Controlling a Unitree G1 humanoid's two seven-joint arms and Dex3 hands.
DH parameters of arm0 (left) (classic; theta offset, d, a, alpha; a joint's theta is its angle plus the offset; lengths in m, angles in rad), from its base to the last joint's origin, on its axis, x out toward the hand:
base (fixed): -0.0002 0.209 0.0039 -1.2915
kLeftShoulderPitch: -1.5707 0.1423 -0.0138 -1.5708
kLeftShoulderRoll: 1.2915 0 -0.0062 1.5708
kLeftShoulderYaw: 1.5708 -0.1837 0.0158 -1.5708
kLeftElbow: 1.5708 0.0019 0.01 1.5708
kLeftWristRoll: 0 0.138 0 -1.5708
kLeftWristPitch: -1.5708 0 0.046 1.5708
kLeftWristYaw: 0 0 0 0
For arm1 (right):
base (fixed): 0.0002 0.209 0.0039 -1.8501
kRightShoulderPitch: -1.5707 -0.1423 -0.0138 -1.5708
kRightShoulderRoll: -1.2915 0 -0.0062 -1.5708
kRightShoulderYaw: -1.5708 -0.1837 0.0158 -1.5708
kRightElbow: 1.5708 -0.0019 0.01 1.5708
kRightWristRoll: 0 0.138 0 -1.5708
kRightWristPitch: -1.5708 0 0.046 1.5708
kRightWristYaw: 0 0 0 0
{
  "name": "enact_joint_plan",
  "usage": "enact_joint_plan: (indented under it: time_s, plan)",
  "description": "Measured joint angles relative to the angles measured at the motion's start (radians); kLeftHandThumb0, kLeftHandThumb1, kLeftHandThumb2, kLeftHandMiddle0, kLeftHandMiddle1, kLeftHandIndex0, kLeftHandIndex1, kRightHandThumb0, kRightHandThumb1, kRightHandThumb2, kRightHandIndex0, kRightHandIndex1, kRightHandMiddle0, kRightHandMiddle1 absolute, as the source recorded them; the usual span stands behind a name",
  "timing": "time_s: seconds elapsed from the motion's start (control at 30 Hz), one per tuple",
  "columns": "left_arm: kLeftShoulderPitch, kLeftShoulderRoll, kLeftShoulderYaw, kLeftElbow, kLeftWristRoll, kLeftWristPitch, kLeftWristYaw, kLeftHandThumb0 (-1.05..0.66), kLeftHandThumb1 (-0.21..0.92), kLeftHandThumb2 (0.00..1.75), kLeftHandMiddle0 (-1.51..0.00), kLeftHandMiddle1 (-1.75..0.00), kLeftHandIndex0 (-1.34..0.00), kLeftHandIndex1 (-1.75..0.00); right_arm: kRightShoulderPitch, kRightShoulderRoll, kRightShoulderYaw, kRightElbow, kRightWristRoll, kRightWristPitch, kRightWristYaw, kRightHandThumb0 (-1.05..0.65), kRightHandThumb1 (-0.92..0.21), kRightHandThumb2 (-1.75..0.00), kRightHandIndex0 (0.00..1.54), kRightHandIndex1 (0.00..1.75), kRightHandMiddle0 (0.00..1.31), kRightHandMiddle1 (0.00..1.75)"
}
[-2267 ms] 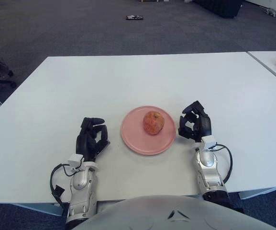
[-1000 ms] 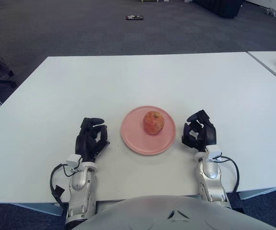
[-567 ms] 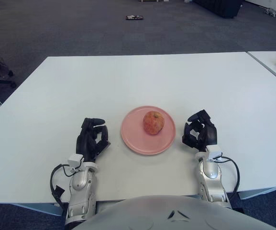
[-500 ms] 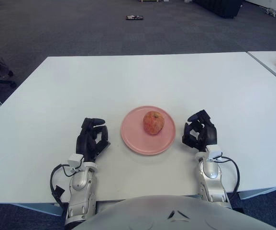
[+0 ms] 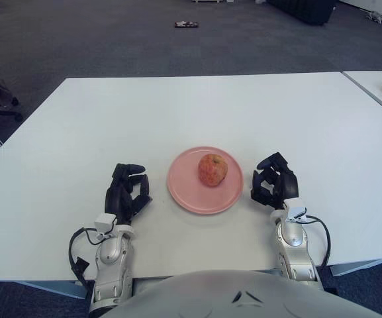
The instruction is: Put the apple into the plate.
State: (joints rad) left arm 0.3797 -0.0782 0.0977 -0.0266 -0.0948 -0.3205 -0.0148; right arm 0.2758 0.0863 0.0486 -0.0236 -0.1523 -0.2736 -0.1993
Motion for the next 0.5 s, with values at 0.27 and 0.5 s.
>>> enact_joint_plan:
  time_s: [0.27,0.5]
  plan:
    - [0.002,0.000,0.001,0.000,-0.002,-0.002,0.000,-0.39,0.64,0.91,-0.98,-1.75,-0.36,-1.75,0.016,-0.005,0.001,-0.020,-0.001,0.024,0.006,-0.42,-0.50,-1.10,0.72,1.55,0.47,1.75]
    - [0.002,-0.002,0.002,0.004,-0.002,-0.010,0.001,-0.39,0.62,0.94,-0.99,-1.75,-0.38,-1.75,0.018,-0.008,0.004,-0.033,-0.001,0.036,0.010,-0.42,-0.50,-1.10,0.73,1.54,0.47,1.75]
